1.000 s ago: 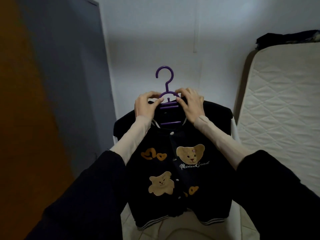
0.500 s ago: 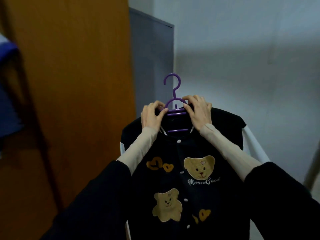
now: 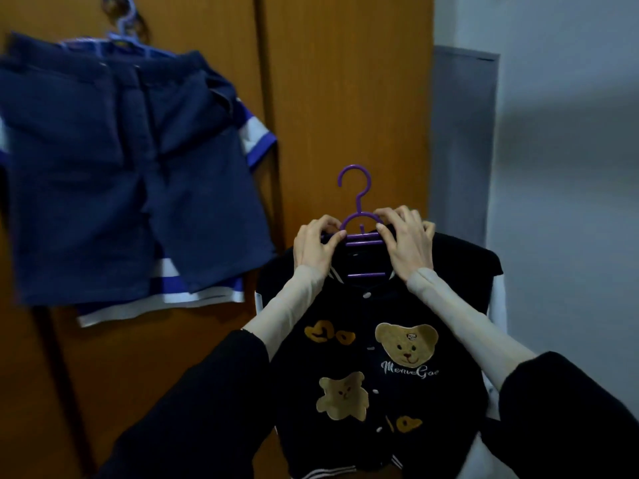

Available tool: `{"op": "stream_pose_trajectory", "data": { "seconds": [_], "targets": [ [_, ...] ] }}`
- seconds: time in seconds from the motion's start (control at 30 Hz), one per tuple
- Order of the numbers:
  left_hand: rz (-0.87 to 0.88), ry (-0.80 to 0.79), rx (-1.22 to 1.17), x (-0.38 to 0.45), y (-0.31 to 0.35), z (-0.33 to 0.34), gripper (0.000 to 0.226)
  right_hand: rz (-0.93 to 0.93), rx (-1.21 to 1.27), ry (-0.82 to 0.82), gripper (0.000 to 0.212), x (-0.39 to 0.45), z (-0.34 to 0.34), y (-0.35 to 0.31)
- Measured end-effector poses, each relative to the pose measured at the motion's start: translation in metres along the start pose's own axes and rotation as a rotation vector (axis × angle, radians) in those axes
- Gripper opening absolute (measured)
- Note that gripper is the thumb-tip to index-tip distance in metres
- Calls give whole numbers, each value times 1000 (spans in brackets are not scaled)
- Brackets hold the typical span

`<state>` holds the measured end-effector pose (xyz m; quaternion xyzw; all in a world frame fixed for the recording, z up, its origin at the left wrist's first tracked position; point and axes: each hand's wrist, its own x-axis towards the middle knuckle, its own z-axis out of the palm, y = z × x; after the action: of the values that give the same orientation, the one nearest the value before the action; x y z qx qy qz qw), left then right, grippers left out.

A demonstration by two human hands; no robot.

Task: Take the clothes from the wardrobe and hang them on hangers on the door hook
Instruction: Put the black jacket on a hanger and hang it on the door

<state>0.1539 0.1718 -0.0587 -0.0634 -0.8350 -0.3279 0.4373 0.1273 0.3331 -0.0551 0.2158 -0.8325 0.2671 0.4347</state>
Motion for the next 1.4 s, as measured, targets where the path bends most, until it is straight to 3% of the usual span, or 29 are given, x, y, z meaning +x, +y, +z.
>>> {"op": "stream_pose_trajectory", "data": {
  "seconds": [0.33,0.63,0.97,1.4],
  "targets": [
    [-46,154,112,10,-69,-124,6,-76,165,13,25,24,63,-126],
    [-80,320,194,38,-90,-208,6,-168,283,107,26,66,93,-216],
    [-8,490,395,129,-83,-281,13,-245,385,251,26,173,99,-292],
    [105,701,447,265,-94,-344,15,-250,545,348,24,307,110,-359]
  ]
}}
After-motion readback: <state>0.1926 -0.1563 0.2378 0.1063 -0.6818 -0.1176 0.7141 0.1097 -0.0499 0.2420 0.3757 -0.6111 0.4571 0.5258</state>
